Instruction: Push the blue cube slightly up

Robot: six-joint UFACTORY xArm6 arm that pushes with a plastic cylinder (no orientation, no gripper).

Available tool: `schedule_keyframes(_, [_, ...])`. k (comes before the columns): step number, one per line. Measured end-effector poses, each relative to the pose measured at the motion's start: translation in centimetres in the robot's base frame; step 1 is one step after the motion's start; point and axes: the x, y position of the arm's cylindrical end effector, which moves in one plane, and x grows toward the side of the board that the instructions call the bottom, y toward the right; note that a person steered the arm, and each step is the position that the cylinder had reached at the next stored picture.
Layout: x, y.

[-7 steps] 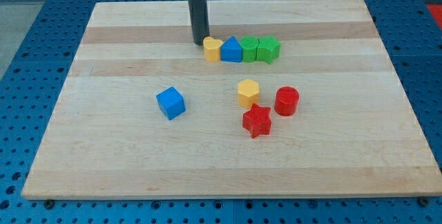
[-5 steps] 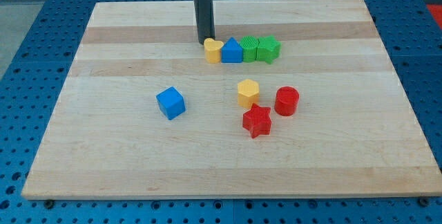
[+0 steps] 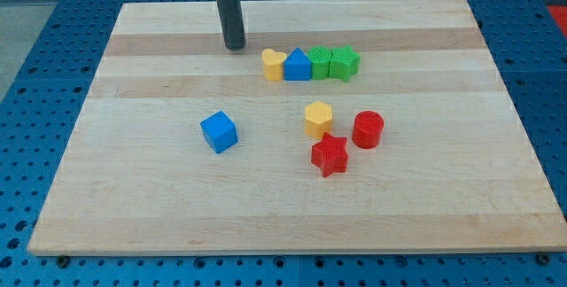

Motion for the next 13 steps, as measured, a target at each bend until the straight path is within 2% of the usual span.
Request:
schedule_keyframes(2, [0.9, -3.2])
schedule_keyframes(9, [22.2, -3.6])
schedule_keyframes(11, [23.3, 1.2])
schedule_keyframes(13, [22.2, 1.6])
